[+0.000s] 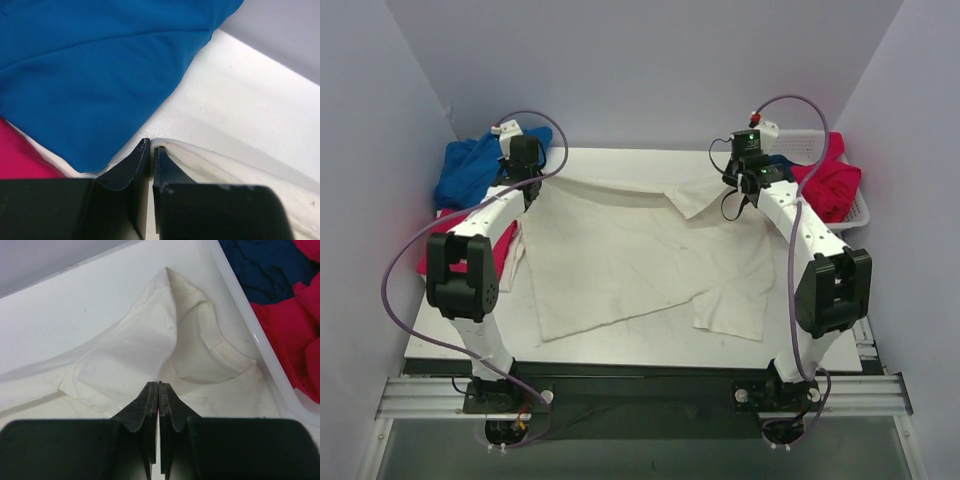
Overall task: Fold and stack the t-shirts
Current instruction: Flatten out the tshirt
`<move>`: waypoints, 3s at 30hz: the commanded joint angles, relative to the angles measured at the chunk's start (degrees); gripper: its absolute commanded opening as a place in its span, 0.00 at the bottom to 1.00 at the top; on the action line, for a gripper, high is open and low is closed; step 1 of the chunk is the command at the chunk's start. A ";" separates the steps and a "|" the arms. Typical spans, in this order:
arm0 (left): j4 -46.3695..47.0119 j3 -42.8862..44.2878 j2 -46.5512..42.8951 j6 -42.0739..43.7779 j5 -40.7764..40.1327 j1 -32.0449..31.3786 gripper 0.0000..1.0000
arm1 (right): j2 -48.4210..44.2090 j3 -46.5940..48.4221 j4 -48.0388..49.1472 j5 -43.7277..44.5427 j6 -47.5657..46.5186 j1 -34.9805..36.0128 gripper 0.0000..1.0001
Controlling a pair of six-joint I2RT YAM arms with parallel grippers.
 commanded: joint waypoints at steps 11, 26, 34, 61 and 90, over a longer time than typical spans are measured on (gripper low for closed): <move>-6.43 4.82 -23.09 3.79 1.81 0.58 0.00 | -20.85 1.68 1.71 4.18 -7.84 -0.29 0.00; -19.61 8.96 -49.36 2.30 18.07 1.11 0.00 | -50.47 3.52 -6.20 -3.36 -12.42 1.12 0.00; -22.26 13.16 -63.35 3.88 21.68 1.20 0.00 | -57.60 8.62 -8.05 -9.53 -12.60 1.12 0.00; -2.40 -5.80 -25.74 -2.96 12.40 0.93 0.00 | -11.28 7.16 6.80 -13.57 -12.25 4.36 0.00; -8.73 -10.38 -26.79 -8.16 5.33 5.33 0.00 | -6.71 -23.19 10.50 -27.99 -3.72 44.26 0.49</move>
